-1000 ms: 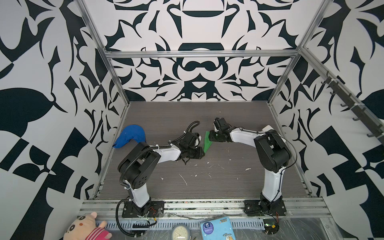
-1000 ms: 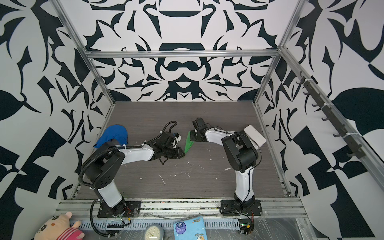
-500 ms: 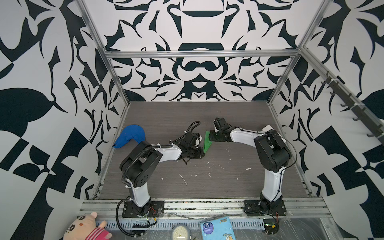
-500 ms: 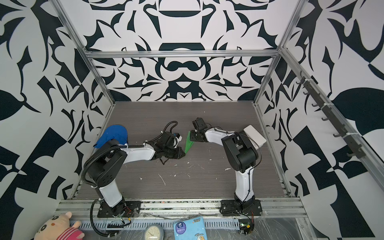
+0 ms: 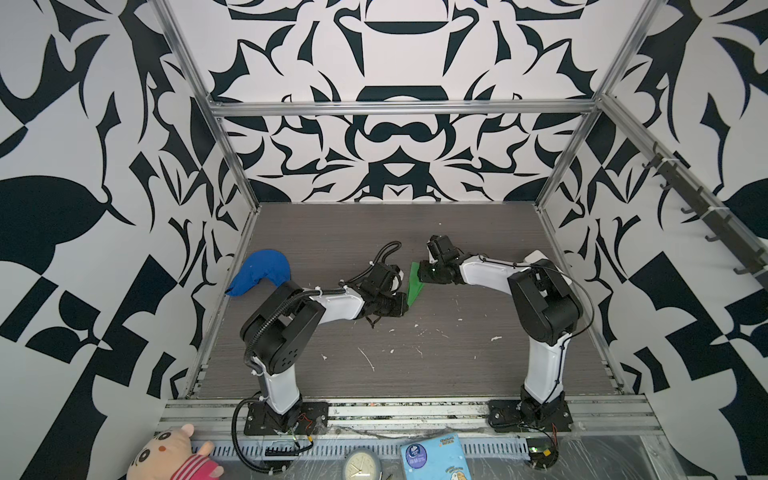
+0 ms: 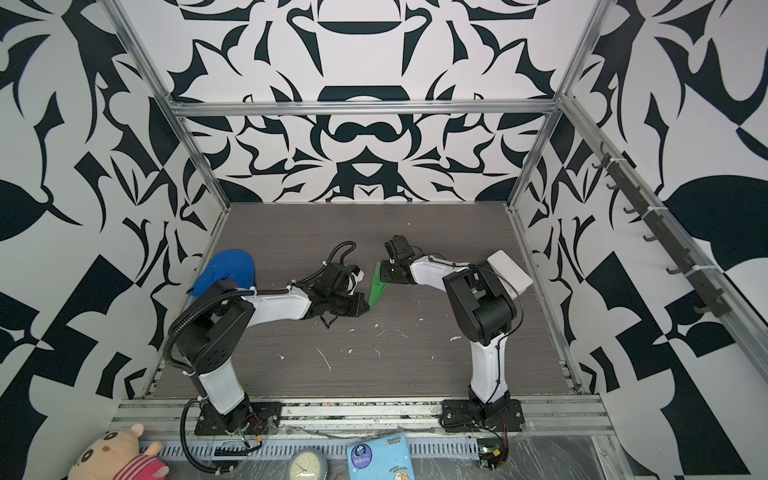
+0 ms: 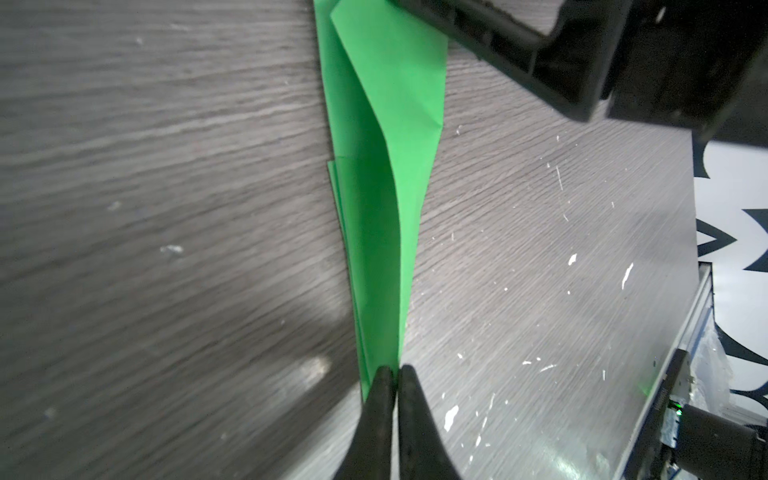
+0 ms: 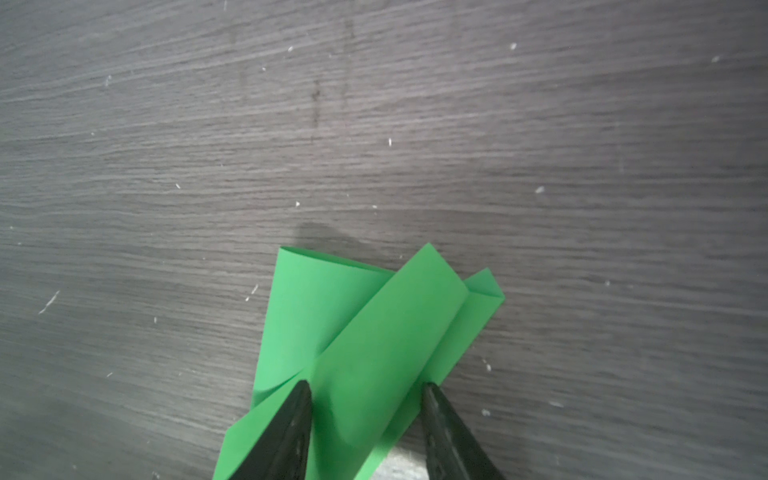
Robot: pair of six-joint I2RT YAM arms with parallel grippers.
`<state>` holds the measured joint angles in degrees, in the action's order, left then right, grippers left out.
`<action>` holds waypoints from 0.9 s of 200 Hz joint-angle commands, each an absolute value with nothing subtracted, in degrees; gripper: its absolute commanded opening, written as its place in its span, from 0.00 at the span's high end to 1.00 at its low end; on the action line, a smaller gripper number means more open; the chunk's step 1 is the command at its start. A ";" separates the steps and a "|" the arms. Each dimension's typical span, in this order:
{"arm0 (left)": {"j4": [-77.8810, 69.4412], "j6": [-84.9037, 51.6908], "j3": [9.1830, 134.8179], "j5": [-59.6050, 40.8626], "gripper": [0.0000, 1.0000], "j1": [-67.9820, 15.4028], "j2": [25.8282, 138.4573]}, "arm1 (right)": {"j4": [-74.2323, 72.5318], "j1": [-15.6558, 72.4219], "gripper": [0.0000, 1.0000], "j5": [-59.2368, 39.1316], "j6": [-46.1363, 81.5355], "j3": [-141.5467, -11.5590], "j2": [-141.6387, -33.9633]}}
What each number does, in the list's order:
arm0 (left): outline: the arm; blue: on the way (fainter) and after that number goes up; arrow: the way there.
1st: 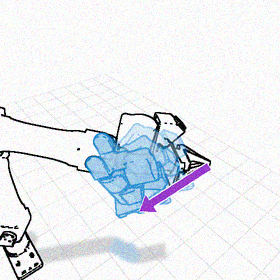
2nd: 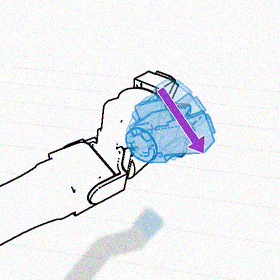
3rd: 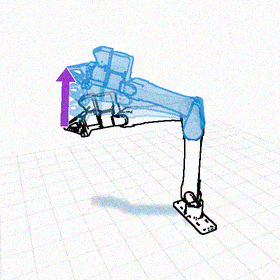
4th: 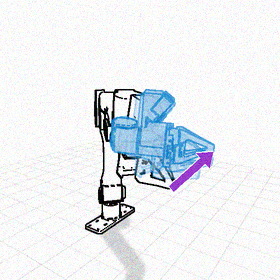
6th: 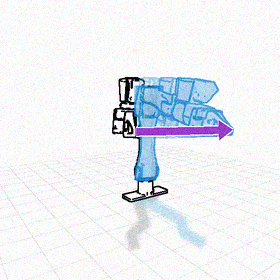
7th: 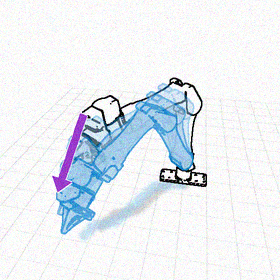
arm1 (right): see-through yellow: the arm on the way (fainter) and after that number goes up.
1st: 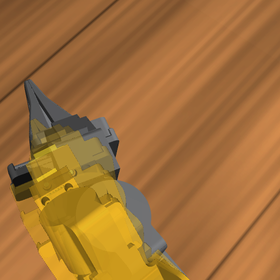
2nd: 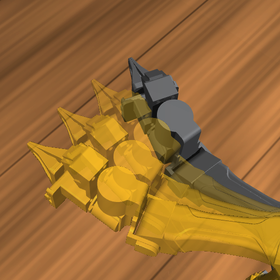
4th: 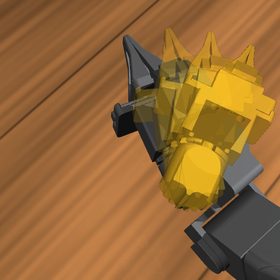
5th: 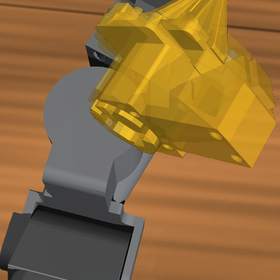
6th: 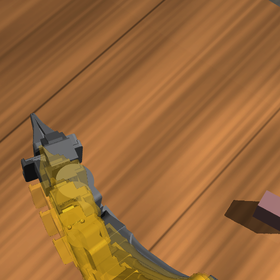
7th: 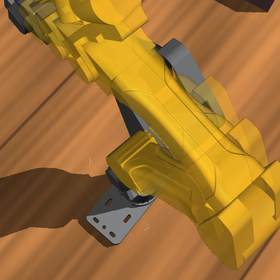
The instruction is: Fold a paper plane with a square sheet of paper (pick it up from the middle)
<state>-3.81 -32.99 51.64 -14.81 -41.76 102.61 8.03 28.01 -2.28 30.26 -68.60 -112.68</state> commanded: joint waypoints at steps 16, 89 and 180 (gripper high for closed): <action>-2.11 -32.78 53.23 -13.96 0.92 -41.92 103.95 | 19.07 27.51 0.53 -1.23 31.62 -64.27 -119.02; -0.62 -34.73 53.57 -13.35 0.98 -41.60 104.37 | 19.07 27.50 0.53 -1.23 31.63 -64.21 -119.18; -5.68 -41.60 51.13 -17.65 1.00 -38.68 104.41 | 19.16 27.50 0.53 -1.32 31.56 -64.44 -119.43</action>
<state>-3.73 -39.05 52.14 -15.55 -39.48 103.26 7.92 28.01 -2.28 30.33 -68.51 -112.68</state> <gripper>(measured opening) 0.041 0.472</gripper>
